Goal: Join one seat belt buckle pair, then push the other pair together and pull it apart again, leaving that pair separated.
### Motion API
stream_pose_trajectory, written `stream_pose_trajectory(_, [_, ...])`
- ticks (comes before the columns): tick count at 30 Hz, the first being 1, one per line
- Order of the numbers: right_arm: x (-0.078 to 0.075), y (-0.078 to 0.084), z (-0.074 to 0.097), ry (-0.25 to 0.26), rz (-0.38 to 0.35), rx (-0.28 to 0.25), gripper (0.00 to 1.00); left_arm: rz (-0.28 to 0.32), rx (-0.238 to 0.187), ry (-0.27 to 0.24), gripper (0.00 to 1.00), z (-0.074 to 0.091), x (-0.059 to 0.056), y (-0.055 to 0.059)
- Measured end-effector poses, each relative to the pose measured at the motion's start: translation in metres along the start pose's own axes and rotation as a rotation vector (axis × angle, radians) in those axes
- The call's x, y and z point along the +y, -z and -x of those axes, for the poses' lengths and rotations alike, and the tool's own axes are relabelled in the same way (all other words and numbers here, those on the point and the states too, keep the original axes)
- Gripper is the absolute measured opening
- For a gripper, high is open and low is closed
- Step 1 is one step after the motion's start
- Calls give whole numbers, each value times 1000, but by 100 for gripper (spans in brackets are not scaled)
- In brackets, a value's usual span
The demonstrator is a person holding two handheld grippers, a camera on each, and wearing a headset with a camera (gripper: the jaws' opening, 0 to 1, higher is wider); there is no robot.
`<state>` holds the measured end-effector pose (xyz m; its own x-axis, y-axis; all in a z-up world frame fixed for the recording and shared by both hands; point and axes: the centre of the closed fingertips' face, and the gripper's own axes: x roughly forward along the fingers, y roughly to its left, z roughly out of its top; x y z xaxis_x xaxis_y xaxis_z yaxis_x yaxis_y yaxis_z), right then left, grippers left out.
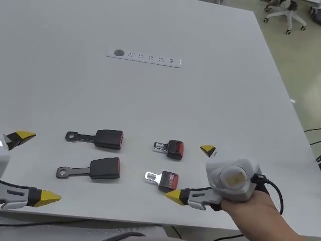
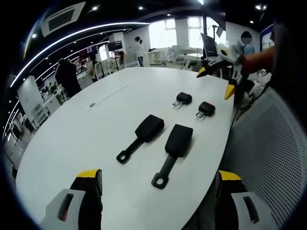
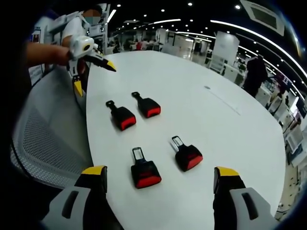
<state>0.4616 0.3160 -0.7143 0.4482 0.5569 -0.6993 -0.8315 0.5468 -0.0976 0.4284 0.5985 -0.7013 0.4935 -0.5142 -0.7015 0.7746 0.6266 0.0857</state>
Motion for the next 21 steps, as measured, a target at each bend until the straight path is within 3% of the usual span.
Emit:
stream_pose_trajectory(7, [0, -4, 0, 3, -3, -7, 92, 13, -3, -13, 99, 0, 7, 0])
stream_pose_trajectory(12, [1, -3, 0, 2, -6, -1, 92, -18, 19, -47, 98, 2, 13, 0])
stream_pose_trajectory(14, [1, -2, -1, 3, -5, 0, 91, 13, -16, -33, 98, 3, 11, -6])
stream_pose_trajectory(21, [2, -2, 0, 7, -13, 1, 91, 7, 15, -31, 96, 0, 12, 3])
